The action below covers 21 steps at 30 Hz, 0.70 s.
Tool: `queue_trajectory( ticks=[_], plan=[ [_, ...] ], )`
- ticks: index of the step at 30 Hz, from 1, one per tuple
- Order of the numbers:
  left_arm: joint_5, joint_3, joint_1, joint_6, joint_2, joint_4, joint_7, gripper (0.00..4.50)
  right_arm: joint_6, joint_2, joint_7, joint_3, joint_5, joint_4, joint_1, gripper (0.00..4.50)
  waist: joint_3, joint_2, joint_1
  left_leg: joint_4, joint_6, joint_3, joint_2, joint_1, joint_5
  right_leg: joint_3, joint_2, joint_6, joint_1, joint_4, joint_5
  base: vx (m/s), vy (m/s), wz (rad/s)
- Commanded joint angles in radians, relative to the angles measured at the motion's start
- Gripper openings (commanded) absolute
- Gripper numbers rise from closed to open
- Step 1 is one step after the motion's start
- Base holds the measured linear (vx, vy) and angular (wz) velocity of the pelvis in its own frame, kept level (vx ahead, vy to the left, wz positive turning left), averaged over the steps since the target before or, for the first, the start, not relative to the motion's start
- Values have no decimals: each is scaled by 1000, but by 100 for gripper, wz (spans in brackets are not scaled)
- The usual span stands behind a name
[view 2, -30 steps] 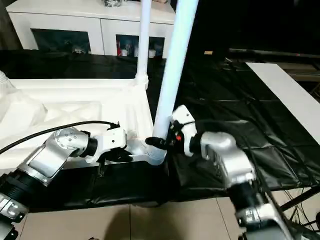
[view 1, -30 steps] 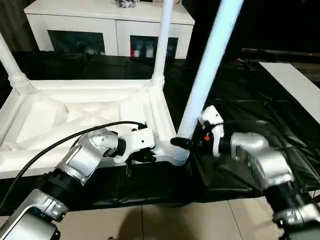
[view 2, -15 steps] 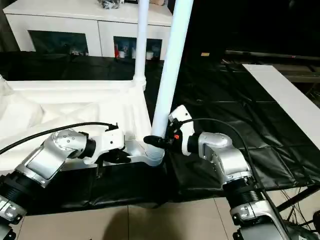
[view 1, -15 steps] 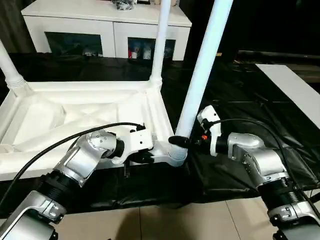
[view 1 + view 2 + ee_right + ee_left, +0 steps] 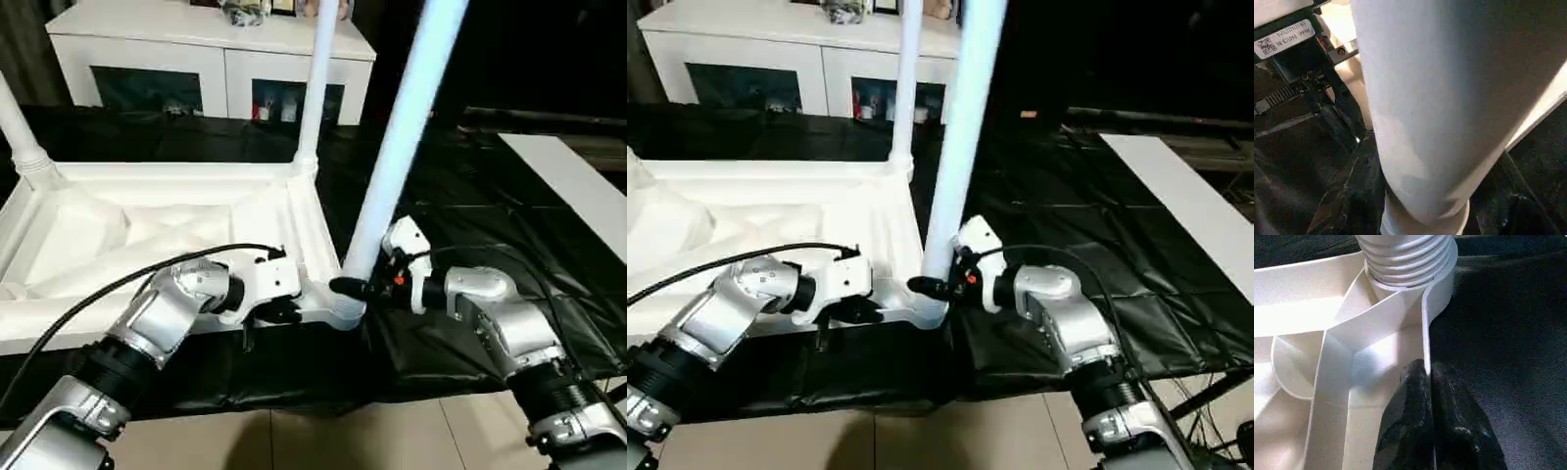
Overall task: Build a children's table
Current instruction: Insert table leg to table base
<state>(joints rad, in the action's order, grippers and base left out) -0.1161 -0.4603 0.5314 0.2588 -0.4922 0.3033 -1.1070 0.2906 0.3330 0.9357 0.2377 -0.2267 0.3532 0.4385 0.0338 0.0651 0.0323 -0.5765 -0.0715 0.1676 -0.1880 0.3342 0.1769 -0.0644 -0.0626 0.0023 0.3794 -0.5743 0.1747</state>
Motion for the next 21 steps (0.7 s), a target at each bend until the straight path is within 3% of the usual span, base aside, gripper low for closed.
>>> queue_trajectory(
  ticks=[1,6,7,10,13,14,17,20,21],
  plan=[
    [-8,7,21,-13,-7,-27,-3,0,85,43,-23,81,110,156,-121,186,-22,-31,-10,82,-40,-42,-40,-24,646,25,-80,-59,13,120,700,0,0,0],
    [-8,9,27,-16,-10,-21,-3,0,69,29,-39,14,59,144,-107,186,-23,-32,-9,90,-42,-42,-44,-19,644,30,-79,-85,11,111,636,0,0,0],
    [-9,12,33,-19,-13,-14,-3,0,87,19,-48,-56,-2,123,-78,186,-24,-35,-9,90,-44,-42,-45,-20,650,31,-79,-87,11,111,631,0,0,0],
    [-10,14,39,-23,-15,-5,-3,0,121,28,-35,-103,-50,102,-48,186,-29,-33,-8,90,-39,-41,-45,-16,622,33,-78,-104,5,104,587,0,0,0],
    [-10,14,44,-24,-14,0,-6,0,140,43,-21,-137,-86,85,-20,186,-35,-34,-1,92,-38,-32,-49,-4,543,43,-80,-148,-1,88,471,0,0,0],
    [-8,13,47,-25,-14,3,-8,0,164,47,-18,-180,-128,75,8,186,-36,-31,5,88,-27,-22,-49,2,467,48,-79,-181,-5,79,394,0,0,0],
    [-8,13,48,-25,-12,4,-7,0,193,55,1,-202,-158,61,24,186,-34,-33,11,82,-15,-15,-47,5,414,51,-82,-191,-6,76,400,0,0,0],
    [-8,12,47,-25,-10,2,-4,0,219,59,7,-224,-188,55,34,186,-38,-32,21,81,-6,-10,-49,12,326,51,-82,-204,-16,66,321,0,0,0],
    [-7,12,45,-23,-9,-2,-3,0,246,56,1,-256,-226,55,47,186,-41,-33,26,78,-3,-6,-49,11,294,51,-80,-213,-17,62,282,0,0,0]
  ],
)
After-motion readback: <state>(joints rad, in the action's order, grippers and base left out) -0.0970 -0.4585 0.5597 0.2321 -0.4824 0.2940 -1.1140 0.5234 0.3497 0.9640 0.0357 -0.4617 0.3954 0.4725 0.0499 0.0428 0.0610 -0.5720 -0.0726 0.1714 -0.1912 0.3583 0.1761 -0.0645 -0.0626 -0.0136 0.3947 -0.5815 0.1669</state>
